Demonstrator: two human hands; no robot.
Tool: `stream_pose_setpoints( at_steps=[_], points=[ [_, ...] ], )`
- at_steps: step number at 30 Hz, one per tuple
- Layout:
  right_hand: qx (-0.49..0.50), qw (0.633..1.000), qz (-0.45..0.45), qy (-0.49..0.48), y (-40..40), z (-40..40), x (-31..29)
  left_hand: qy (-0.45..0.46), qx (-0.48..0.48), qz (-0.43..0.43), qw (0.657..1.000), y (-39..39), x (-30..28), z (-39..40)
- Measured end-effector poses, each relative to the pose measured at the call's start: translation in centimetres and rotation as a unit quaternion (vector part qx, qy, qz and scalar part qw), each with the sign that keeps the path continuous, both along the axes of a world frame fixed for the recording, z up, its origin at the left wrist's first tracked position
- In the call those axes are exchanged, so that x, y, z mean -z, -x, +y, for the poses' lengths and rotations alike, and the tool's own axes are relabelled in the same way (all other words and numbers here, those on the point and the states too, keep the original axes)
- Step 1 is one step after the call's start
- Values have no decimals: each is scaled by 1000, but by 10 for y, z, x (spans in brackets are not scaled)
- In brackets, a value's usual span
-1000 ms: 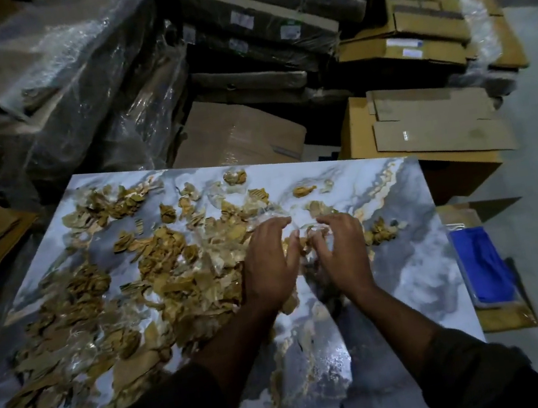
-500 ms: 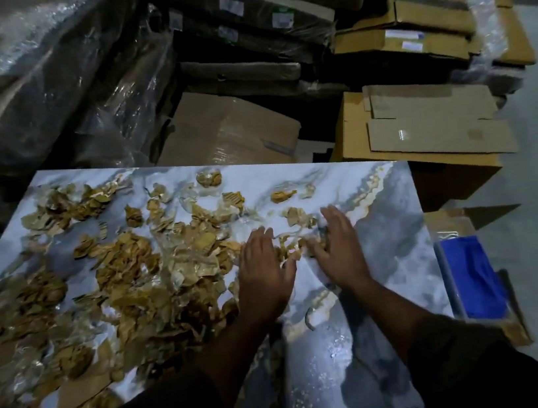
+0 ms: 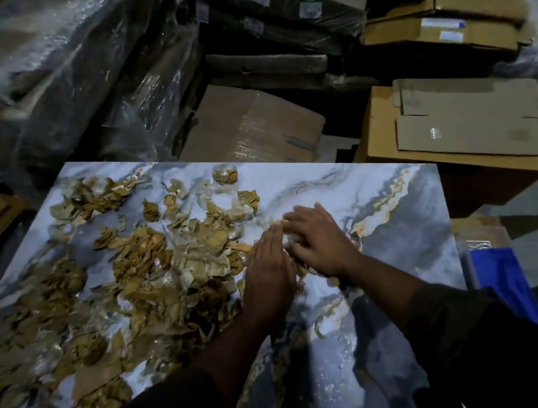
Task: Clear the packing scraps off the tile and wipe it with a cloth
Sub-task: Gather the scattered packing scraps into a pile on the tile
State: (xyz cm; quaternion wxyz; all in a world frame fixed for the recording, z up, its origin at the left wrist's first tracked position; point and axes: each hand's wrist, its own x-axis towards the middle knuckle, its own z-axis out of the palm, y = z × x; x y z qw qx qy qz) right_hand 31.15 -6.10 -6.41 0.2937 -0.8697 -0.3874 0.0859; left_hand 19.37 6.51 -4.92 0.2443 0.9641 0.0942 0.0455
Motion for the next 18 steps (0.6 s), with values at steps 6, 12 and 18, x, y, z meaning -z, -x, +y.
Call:
stream_pose_setpoints(
  at_steps=[6,12,18],
  points=[
    [11,1000,-3,14,48,-40,-14,5,52,-20,998,13,-6,3],
    [-20,997,27,75,107,-77,-1,28,59,-44,997,36,-12,-8],
    [42,996,-56,59,147,-38,12,128,-6,-47,991,52,-12,-13]
  ],
)
